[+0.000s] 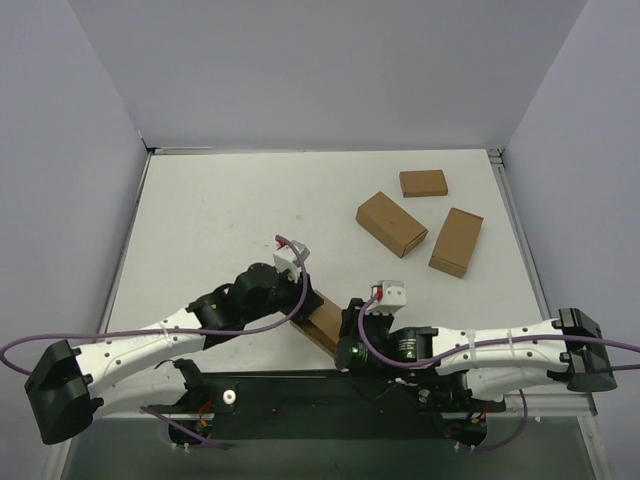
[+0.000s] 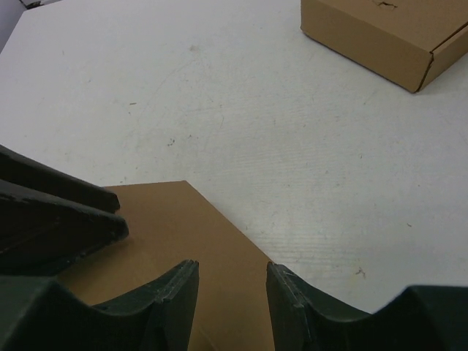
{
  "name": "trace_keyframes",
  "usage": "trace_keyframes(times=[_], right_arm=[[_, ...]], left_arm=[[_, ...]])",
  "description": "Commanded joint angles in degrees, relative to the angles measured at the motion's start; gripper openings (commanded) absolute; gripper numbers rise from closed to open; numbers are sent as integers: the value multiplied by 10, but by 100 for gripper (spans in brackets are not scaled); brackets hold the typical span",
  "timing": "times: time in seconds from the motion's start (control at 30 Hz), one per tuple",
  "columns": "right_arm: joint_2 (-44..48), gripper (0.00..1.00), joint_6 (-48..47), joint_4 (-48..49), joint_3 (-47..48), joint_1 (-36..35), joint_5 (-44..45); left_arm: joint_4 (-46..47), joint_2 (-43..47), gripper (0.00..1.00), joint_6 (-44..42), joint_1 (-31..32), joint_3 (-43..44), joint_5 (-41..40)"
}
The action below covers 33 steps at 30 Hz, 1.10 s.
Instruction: Fold the paper box
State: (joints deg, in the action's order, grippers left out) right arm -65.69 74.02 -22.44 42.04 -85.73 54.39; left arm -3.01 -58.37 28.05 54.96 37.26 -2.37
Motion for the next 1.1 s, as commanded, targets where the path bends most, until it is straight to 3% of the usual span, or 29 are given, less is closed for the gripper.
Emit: trace_keyframes(times=[0.0,0.23,0.57,1.07], right_arm=[[-29,43,33,-52,23,-20,0],[-68,43,93,-71,8,-37,-54],[-105,43,39,-77,51,-37,-69],[-168,43,3,-63,33,-10,-163]], left_arm=[[63,15,44,50,-4,-66,59],[60,75,43,80,-3,-155,49],[-3,90,43,41,-4,-98,34],[81,69,39,132,-4,-217,28]])
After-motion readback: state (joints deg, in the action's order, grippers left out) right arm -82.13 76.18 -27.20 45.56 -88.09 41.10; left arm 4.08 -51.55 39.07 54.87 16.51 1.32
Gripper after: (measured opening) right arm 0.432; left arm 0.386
